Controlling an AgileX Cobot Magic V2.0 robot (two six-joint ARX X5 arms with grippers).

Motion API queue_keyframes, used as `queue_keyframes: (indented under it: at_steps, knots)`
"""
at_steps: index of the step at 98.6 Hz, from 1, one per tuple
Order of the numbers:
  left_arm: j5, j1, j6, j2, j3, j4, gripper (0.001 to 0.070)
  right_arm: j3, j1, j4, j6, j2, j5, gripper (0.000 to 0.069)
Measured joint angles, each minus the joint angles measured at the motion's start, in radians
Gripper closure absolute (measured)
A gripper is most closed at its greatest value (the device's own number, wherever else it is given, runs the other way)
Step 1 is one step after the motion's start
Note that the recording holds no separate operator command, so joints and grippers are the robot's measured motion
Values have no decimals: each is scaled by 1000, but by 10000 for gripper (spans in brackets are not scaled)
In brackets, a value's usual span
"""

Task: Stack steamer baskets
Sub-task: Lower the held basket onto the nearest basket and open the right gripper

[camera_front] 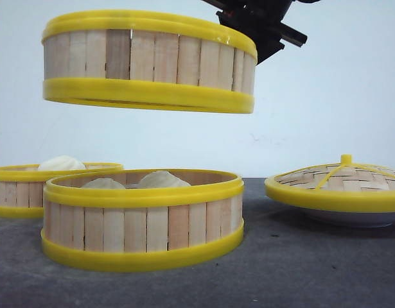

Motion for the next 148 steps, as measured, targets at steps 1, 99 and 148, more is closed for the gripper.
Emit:
queue_keyframes:
  at_steps: [1, 99, 148]
  knots:
    - [0, 0, 0, 0, 0, 0, 282, 0, 0, 0, 0, 2, 0, 664]
    - [0, 0, 0, 0, 0, 0, 282, 0, -1, 59, -31, 208, -1, 665]
    - [0, 0, 0, 0, 0, 0, 281, 0, -1, 53, -39, 208, -6, 629]
